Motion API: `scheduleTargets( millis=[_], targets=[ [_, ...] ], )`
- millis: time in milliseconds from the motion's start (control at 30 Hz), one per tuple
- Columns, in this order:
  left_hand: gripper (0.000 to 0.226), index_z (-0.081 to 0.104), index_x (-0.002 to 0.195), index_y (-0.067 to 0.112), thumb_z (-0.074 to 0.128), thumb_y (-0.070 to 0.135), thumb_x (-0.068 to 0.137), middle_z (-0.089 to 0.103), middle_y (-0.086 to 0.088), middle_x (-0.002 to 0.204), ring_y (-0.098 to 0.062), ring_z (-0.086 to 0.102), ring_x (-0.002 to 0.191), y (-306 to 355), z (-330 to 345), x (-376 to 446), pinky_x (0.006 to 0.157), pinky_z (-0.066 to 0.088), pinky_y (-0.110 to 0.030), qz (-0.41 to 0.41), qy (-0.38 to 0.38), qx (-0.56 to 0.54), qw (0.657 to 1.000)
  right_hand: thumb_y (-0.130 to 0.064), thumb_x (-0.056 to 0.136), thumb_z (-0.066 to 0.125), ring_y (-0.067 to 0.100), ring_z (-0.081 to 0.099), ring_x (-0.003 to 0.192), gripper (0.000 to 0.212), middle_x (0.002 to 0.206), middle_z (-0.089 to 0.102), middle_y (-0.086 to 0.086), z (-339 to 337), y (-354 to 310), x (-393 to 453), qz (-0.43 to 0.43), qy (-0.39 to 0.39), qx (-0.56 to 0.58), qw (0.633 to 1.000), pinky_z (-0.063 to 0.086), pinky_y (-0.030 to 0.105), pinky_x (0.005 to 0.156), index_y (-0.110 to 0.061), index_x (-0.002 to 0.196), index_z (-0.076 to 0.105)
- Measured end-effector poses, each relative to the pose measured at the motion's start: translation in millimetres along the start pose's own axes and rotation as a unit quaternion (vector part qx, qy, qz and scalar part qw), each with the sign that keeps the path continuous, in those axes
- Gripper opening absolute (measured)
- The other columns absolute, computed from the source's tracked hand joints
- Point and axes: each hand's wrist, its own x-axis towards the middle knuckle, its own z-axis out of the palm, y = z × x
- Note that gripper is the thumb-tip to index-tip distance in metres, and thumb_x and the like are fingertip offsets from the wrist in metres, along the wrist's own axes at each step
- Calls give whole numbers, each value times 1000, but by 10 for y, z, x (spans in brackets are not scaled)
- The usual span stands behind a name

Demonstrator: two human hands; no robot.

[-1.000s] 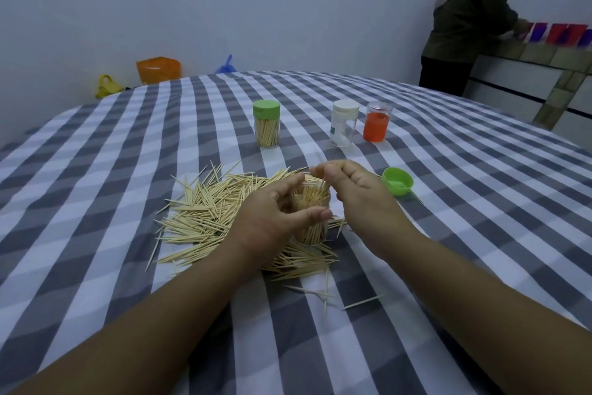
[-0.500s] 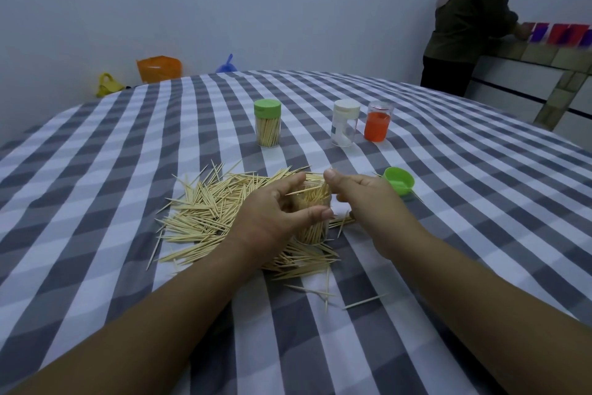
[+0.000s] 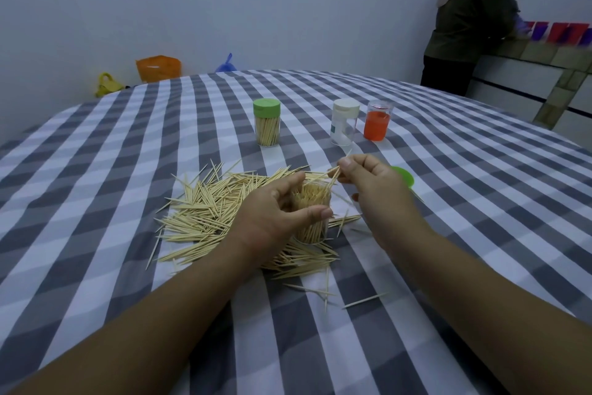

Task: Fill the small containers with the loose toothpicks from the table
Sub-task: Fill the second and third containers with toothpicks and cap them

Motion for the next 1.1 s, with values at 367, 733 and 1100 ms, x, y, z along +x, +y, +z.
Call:
scheduleTargets(
  millis=[367,733,1100],
  targets=[
    [88,49,137,18,78,39,56,67,-10,115,-16,65,106,-27,-8,12,85,51,-17,9,0,9,1000,-21,94,55,4,56,85,11,84,58,-11,16,47,-48,-101,-86,-166,977,44,23,73,-26,85,59],
    [91,49,136,20,79,43,54,67,-5,120,-11,64,108,-58,-25,36,95,52,-30,4,-9,2,1000,-20,94,54,5,62,88,21,86,69,-9,-45,-10,-41,-133,-109,-154,973,51,27,84,-20,88,74],
    [91,52,134,15,78,43,52,69,-6,111,-11,64,106,-92,-184,136,89,53,-21,-8,36,14,999,-13,92,52,14,49,114,40,128,51,-1,-398,94,177,-32,-267,-495,826,40,26,97,-21,131,54]
  ],
)
